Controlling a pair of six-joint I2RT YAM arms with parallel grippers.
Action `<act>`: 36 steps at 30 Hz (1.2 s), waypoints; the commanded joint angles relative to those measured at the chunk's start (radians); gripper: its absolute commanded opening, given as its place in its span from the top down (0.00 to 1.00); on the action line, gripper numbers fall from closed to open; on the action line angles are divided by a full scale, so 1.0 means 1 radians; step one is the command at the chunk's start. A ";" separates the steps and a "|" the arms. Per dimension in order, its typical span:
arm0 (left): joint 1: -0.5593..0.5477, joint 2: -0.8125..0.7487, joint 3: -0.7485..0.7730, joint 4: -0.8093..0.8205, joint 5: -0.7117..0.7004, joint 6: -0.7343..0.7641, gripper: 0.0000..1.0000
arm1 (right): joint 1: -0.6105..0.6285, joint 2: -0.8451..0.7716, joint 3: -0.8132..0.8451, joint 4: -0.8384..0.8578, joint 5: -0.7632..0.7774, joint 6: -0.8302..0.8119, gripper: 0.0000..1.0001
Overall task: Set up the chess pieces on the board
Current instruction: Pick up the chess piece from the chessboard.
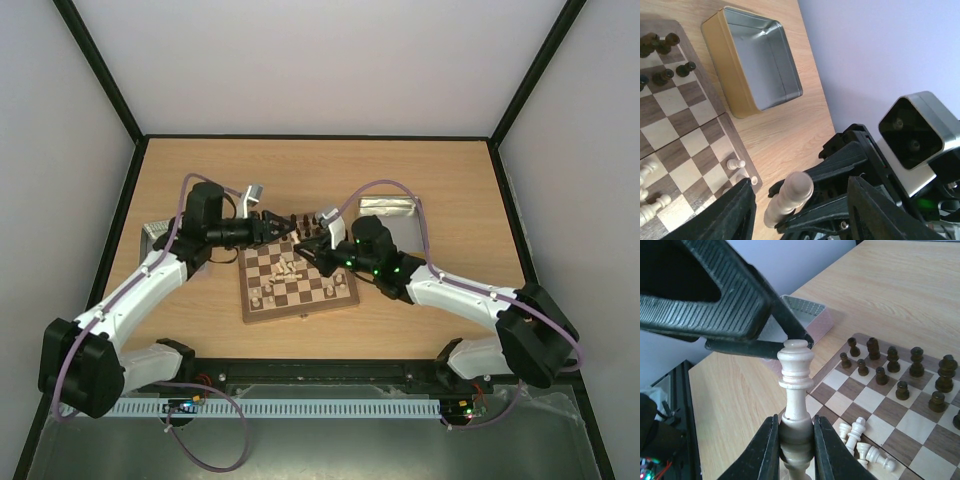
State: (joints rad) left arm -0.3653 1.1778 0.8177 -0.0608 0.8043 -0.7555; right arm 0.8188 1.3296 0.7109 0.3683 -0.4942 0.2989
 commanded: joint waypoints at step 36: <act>0.011 0.075 -0.030 -0.010 0.087 -0.018 0.98 | 0.006 0.017 0.094 -0.057 -0.097 0.128 0.42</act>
State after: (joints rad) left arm -0.3569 1.2518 0.7887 -0.0956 0.8825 -0.7052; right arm 0.8188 1.4063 0.7921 0.2874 -0.5781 0.3408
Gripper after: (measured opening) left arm 0.139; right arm 0.529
